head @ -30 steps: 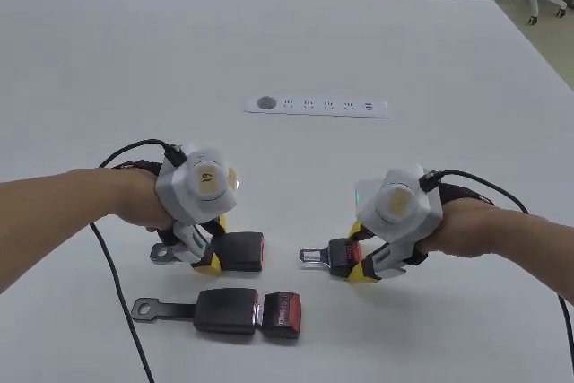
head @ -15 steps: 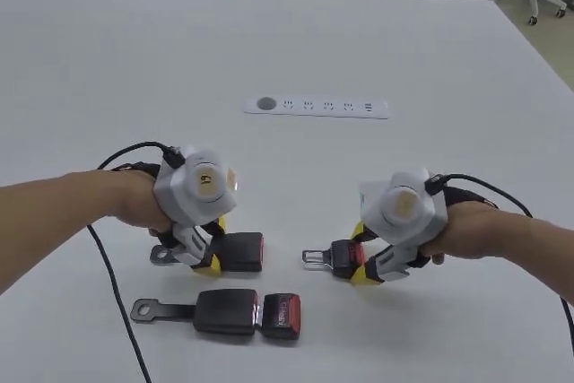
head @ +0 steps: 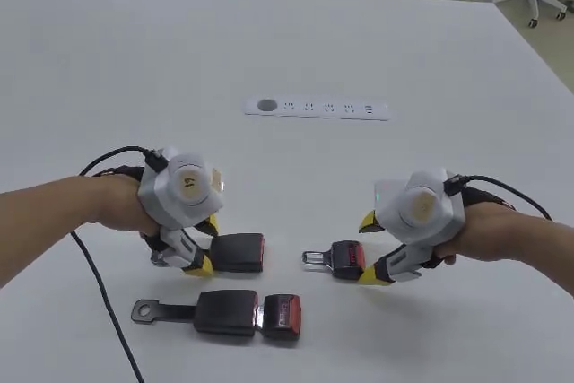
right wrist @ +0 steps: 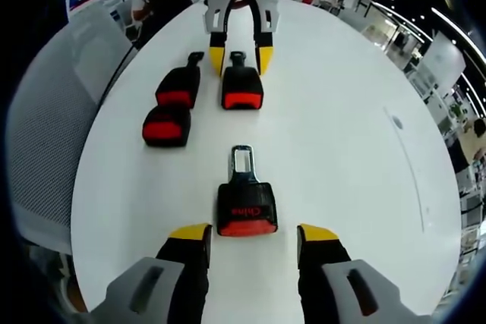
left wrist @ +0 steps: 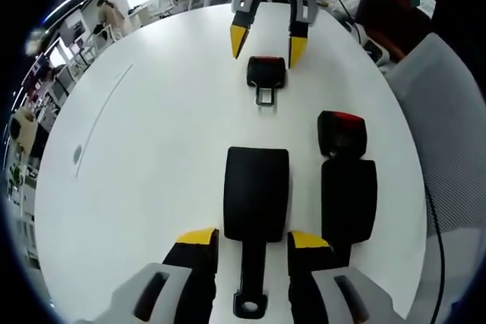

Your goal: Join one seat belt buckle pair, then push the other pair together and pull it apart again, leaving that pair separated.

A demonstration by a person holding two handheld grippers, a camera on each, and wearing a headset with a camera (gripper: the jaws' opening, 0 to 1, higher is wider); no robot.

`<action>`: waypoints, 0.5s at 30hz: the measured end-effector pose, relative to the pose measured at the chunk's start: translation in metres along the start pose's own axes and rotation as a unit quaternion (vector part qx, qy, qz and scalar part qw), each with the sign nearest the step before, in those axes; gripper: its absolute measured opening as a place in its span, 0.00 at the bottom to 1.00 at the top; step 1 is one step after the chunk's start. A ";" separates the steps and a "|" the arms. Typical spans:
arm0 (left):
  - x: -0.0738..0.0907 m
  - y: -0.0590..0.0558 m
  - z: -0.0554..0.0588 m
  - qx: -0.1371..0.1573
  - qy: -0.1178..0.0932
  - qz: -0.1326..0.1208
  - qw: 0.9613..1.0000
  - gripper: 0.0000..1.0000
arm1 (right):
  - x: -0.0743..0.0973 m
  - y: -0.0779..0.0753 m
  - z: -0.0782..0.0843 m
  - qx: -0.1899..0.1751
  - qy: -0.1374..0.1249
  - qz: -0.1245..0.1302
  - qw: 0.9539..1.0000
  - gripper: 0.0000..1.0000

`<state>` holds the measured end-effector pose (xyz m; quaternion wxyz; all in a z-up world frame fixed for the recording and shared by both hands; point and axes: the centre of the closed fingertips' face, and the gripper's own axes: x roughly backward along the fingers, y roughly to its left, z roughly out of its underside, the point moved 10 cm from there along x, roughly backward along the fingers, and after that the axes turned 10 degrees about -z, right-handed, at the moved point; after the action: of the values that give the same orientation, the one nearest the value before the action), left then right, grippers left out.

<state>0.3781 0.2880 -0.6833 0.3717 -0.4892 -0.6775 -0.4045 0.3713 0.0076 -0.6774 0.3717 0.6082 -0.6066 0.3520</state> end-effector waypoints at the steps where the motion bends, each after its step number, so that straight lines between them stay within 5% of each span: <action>1: 0.001 0.002 0.005 0.007 -0.002 -0.002 1.000 0.37 | 0.001 0.001 0.001 -0.001 -0.002 0.000 1.000 0.44; 15: 0.022 -0.011 0.031 0.076 -0.034 -0.016 0.996 0.43 | 0.012 0.016 0.019 -0.012 -0.022 0.017 1.000 0.54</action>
<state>0.3586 0.3218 -0.6778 0.3781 -0.4618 -0.7261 -0.3413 0.3550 -0.0142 -0.6756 0.3593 0.6012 -0.6290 0.3373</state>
